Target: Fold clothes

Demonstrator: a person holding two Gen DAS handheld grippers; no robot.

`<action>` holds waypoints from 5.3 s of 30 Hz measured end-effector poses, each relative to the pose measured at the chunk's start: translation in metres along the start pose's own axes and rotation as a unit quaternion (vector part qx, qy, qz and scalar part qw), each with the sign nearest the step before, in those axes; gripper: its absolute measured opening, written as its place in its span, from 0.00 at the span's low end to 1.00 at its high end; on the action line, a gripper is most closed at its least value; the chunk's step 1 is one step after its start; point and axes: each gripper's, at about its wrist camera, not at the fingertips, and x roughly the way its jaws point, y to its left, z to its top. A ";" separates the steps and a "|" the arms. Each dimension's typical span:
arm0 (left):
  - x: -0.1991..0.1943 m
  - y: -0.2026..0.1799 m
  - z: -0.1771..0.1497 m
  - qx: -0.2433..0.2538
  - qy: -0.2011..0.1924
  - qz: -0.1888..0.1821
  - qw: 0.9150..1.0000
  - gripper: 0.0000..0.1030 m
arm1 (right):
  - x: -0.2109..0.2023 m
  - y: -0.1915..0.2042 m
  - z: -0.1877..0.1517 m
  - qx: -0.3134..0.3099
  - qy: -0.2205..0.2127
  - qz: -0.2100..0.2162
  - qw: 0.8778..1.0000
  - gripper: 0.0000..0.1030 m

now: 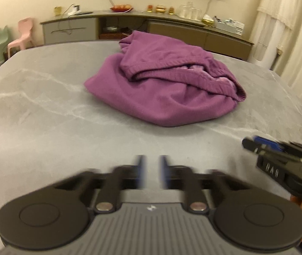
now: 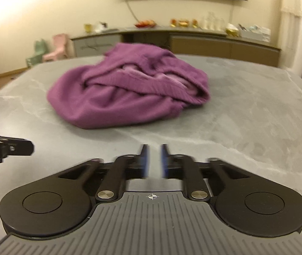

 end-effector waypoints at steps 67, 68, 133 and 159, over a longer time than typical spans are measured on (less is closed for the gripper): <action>-0.051 -0.026 0.230 -0.029 -0.202 -0.205 0.957 0.12 | -0.130 -0.056 0.108 0.032 -0.264 0.046 0.963 0.00; -0.061 -0.016 0.226 -0.040 -0.217 -0.215 0.951 0.13 | -0.150 -0.058 0.115 0.020 -0.283 0.059 0.957 0.00; -0.074 0.210 0.187 -0.267 -0.256 -0.219 0.903 0.13 | -0.112 -0.047 0.102 0.004 -0.267 0.090 0.960 0.00; 0.049 0.262 0.086 -0.296 -0.108 -0.038 0.948 0.14 | 0.121 -0.044 0.085 -0.003 0.040 0.058 0.998 0.00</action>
